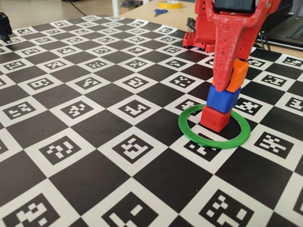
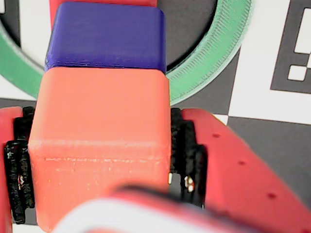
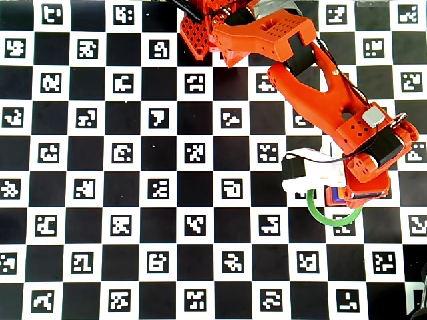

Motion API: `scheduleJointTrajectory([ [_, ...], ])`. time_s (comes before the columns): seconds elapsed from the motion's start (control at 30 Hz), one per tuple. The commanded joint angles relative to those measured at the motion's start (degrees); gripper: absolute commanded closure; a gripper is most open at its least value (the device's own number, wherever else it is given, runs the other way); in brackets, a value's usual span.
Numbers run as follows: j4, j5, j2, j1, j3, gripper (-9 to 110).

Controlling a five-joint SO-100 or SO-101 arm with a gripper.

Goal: Grab the red cube then put it in the green circle then put the blue cube on top and finally the orange cube on top

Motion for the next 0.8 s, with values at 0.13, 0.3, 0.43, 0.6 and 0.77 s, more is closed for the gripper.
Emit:
scheduleJointTrajectory([
  [0.13,0.7,1.1,3.1,0.7,-0.2,66],
  [0.3,0.9,1.1,3.6,0.6,-0.2,58],
  [0.43,1.7,2.4,4.3,0.4,-0.2,50],
  [0.6,2.5,3.1,6.0,0.3,0.7,43],
  [0.77,2.6,3.2,8.3,0.2,1.9,40],
])
